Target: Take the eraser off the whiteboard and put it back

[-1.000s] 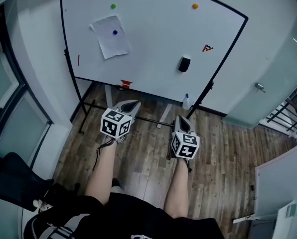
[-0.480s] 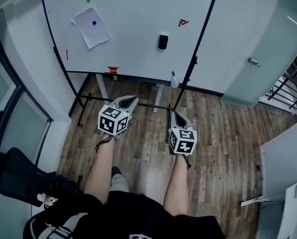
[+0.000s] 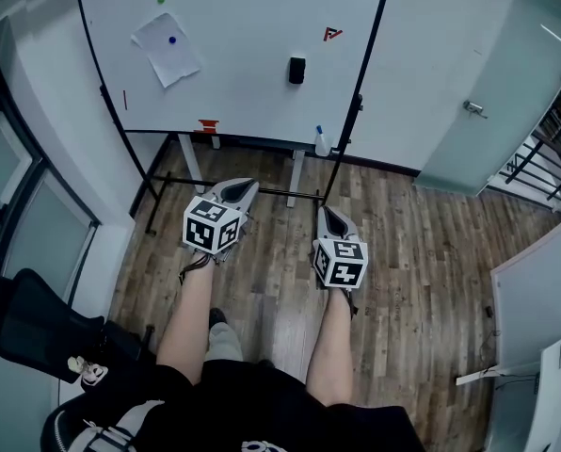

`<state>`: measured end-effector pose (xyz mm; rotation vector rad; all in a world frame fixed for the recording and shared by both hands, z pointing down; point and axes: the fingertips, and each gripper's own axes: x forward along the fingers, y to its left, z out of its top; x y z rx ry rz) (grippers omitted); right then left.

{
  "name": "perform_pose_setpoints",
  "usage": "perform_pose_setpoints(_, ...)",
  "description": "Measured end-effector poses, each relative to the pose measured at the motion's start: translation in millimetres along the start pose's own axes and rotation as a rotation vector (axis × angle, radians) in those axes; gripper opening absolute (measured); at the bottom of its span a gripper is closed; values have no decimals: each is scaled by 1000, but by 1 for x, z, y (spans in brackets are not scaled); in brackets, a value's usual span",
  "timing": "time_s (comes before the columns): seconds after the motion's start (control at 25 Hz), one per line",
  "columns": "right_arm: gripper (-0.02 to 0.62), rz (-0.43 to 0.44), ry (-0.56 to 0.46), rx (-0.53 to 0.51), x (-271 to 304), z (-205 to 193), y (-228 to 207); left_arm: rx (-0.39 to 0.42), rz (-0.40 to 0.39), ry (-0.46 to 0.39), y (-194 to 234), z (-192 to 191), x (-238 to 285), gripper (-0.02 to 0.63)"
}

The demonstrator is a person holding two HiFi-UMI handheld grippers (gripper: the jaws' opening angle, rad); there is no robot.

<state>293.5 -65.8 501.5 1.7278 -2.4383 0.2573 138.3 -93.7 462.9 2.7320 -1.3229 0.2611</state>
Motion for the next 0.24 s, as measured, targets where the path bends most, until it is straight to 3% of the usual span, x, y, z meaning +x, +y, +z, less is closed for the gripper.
perform_pose_setpoints(0.24, 25, 3, 0, -13, -13, -2, 8, -2, 7, -9, -10, -2, -12, 17)
